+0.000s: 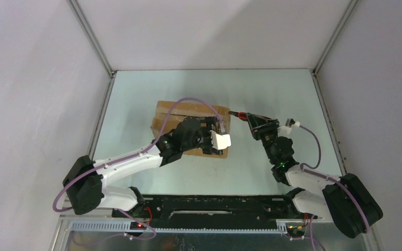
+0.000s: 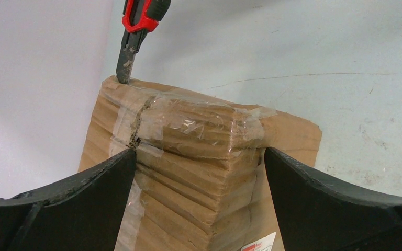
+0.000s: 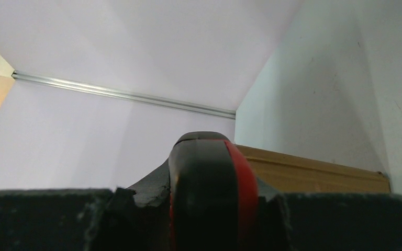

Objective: Unpack the express box
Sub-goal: Adjust the express box at the center of the board, then cut the express box at the center of the board.

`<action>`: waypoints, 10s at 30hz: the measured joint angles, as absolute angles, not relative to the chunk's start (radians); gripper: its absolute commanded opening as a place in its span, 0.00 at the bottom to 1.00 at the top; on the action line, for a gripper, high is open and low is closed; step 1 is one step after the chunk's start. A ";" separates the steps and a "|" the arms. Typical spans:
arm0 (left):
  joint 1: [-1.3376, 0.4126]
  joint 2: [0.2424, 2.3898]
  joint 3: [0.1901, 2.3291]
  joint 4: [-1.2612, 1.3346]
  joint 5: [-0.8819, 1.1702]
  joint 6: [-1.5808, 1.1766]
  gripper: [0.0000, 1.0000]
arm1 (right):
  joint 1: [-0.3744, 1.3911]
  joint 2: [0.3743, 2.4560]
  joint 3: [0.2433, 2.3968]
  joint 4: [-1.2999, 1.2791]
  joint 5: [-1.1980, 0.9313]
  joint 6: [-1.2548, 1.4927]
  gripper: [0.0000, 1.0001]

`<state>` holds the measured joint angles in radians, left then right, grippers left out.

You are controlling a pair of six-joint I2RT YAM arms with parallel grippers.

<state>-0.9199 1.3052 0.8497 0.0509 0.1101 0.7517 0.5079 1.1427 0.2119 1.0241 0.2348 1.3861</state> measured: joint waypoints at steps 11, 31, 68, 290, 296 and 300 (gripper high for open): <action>-0.942 1.308 0.846 0.068 0.056 0.751 0.97 | 0.511 1.178 0.253 0.980 0.209 1.407 0.00; -0.945 1.353 0.832 0.182 -0.026 0.750 0.94 | 0.595 1.028 0.211 0.916 -0.035 1.518 0.00; -0.947 1.105 0.952 -0.067 0.038 0.618 1.00 | 0.405 0.504 0.376 0.215 -0.310 1.155 0.00; -0.983 1.218 1.092 -0.431 0.191 0.774 1.00 | 0.014 0.581 0.479 -0.133 -0.787 1.058 0.00; -0.971 1.278 1.093 -0.455 0.199 0.787 1.00 | 0.014 0.580 0.469 -0.132 -0.788 1.059 0.00; -0.947 1.306 1.110 -0.471 0.224 0.788 1.00 | 0.014 0.577 0.456 -0.132 -0.788 1.064 0.00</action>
<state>-0.9466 1.3056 1.1099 -0.4709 0.2241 0.7876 0.0135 0.5774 0.4561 -0.1318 -0.7876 1.0641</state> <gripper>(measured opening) 0.996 0.249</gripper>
